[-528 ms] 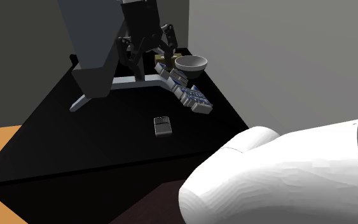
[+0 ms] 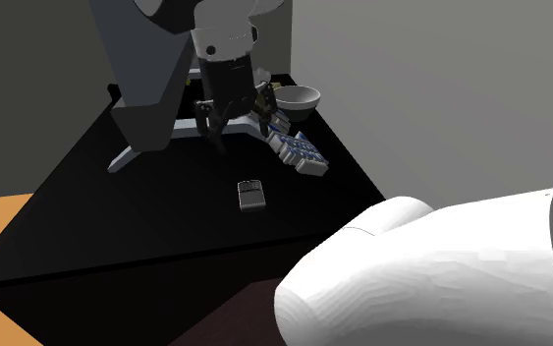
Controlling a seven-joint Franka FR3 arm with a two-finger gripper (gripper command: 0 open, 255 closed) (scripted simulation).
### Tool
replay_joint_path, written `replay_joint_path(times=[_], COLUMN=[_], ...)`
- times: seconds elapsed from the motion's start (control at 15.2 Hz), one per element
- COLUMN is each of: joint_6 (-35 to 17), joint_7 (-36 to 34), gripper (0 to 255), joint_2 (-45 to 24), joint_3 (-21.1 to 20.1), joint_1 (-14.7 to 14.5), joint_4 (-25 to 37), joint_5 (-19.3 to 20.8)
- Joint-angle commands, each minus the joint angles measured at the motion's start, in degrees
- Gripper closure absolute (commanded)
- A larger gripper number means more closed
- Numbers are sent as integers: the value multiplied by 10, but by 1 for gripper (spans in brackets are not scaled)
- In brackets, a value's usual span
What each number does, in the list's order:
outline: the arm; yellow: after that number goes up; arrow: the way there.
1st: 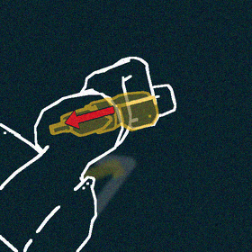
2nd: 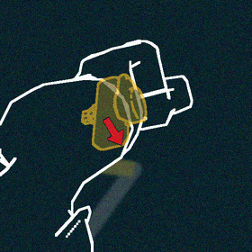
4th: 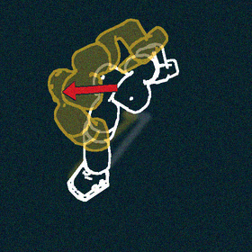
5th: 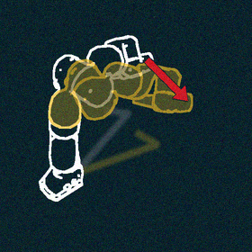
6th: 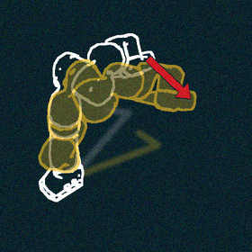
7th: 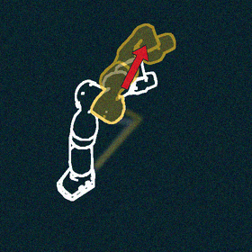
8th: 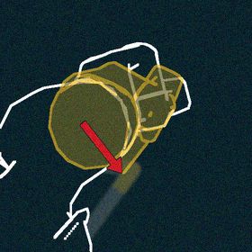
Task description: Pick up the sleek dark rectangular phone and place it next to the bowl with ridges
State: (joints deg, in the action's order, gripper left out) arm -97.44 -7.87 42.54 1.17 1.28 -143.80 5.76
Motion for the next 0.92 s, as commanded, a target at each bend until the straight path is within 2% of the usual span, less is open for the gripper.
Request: replay_joint_path(times=[0.0,0.59,0.86], joint_6=[-52,-293,-340], joint_7=[-17,-85,-91], gripper=[0,0,0], joint_2=[-10,-109,-137], joint_3=[3,20,22], joint_1=[8,45,49], joint_4=[-34,-142,-159], joint_5=[0,8,12])
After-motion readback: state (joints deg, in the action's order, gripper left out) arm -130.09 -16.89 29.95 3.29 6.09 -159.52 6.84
